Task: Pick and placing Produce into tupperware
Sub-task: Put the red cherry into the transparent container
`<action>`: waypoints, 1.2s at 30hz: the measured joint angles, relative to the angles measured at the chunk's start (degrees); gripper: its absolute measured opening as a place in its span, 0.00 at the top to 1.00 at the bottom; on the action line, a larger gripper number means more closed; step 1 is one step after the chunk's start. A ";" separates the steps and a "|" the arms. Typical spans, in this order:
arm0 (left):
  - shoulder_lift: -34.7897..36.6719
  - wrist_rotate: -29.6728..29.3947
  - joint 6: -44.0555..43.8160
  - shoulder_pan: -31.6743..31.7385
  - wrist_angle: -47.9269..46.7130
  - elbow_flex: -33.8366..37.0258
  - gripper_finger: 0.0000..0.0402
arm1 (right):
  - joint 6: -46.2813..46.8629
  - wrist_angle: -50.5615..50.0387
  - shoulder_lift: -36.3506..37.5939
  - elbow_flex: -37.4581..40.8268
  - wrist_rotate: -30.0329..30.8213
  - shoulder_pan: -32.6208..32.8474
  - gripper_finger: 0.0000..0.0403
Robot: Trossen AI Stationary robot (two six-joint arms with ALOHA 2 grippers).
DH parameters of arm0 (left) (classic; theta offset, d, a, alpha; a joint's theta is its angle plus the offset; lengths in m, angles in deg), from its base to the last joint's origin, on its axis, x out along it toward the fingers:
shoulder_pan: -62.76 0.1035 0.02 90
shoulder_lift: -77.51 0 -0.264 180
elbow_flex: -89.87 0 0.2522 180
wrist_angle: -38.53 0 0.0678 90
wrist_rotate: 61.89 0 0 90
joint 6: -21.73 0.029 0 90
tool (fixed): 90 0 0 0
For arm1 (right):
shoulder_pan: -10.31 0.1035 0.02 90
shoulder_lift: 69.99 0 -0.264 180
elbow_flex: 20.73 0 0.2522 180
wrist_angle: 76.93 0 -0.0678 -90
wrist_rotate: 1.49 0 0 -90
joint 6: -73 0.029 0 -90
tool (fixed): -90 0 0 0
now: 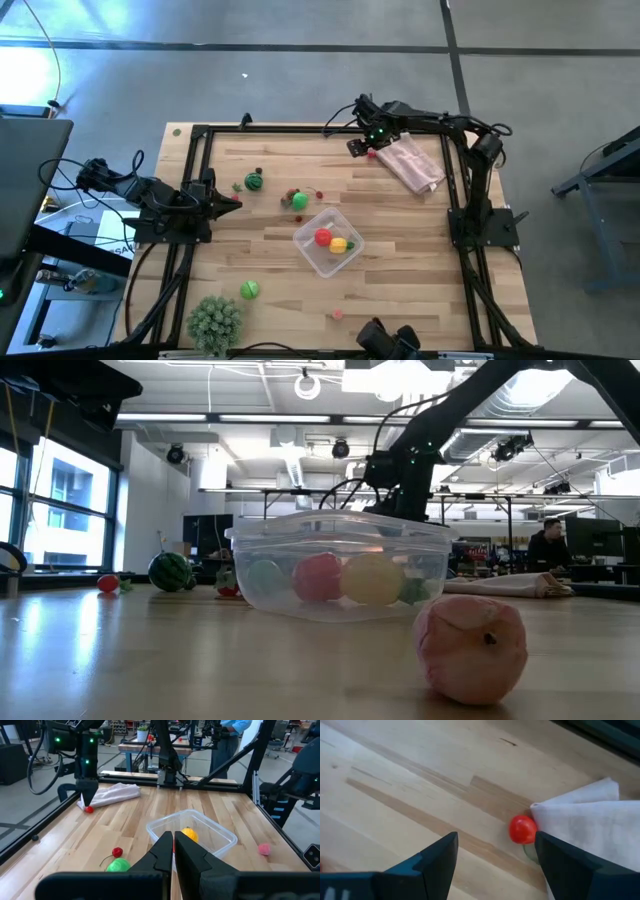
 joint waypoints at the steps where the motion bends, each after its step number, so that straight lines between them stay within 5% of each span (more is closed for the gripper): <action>1: 0.00 0.00 0.01 0.01 -0.01 0.00 0.98 | -0.34 -0.04 0.00 0.00 0.00 0.00 0.36; 36: 0.00 0.00 0.00 0.00 -0.01 0.00 0.98 | -6.07 1.73 -6.32 0.00 1.53 2.56 0.36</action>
